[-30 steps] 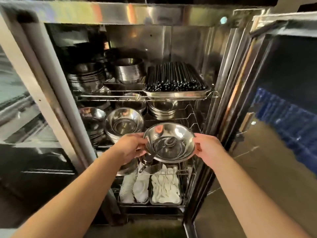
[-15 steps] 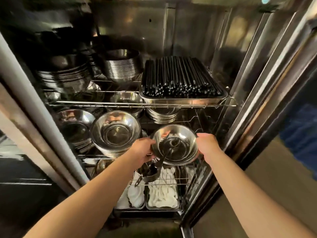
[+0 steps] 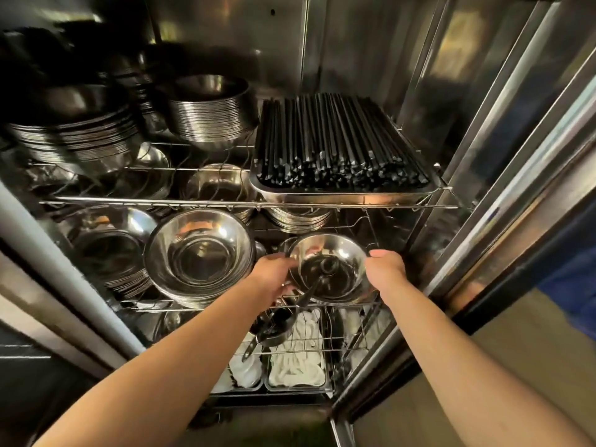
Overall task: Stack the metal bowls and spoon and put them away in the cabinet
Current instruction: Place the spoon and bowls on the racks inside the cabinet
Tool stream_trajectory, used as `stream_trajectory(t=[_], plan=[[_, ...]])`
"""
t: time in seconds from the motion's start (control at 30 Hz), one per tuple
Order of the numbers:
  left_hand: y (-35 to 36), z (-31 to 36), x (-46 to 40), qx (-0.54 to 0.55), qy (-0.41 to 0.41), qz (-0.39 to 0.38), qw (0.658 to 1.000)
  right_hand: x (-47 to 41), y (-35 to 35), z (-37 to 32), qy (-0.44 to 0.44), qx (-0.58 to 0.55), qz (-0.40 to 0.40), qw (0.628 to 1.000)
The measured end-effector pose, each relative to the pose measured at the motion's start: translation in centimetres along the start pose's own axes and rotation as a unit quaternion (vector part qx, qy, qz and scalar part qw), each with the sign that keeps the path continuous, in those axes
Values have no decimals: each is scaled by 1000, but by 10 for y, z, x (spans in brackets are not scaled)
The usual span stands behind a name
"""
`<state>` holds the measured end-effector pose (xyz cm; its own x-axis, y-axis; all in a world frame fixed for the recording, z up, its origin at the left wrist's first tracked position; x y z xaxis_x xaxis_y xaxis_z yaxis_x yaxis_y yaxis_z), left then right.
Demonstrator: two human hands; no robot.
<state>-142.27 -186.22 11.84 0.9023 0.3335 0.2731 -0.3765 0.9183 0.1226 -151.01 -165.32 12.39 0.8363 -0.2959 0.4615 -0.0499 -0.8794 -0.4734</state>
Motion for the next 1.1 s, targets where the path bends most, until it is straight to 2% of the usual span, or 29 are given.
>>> stream_trajectory(t=[0.27, 0.43, 0.53, 0.67, 0.83, 0.97, 1.1], plan=[[2, -7, -10, -24, 12, 2, 1000, -7, 7, 3, 2, 30, -28, 999], [-5, -5, -4, -6, 31, 8, 999, -1, 10, 4, -50, 123, -2, 991], [-10, -8, 0, -22, 50, -9, 998, 10, 16, 5, -114, 202, 42, 972], [-18, -15, 12, -164, 106, -10, 981, 25, 27, 5, -246, 255, 50, 934], [-32, -25, 39, -392, 208, -49, 895, 32, 42, 5, -337, 324, -71, 881], [-44, -35, 57, -526, 266, -79, 804, 35, 51, 7, -379, 374, -117, 838], [-53, -45, 68, -660, 234, -97, 707, 36, 55, 8, -409, 427, -137, 795]])
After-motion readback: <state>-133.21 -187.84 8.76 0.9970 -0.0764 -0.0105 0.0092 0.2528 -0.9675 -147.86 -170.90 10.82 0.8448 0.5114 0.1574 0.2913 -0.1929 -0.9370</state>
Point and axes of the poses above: each hand's wrist, its own x-axis away from the middle knuckle, its own y-axis out of the palm, z = x × y, the point moved 1 cm from there along -x, towards the middle knuckle, and after that the axes turned 15 degrees about y, right-handed, at the moved point
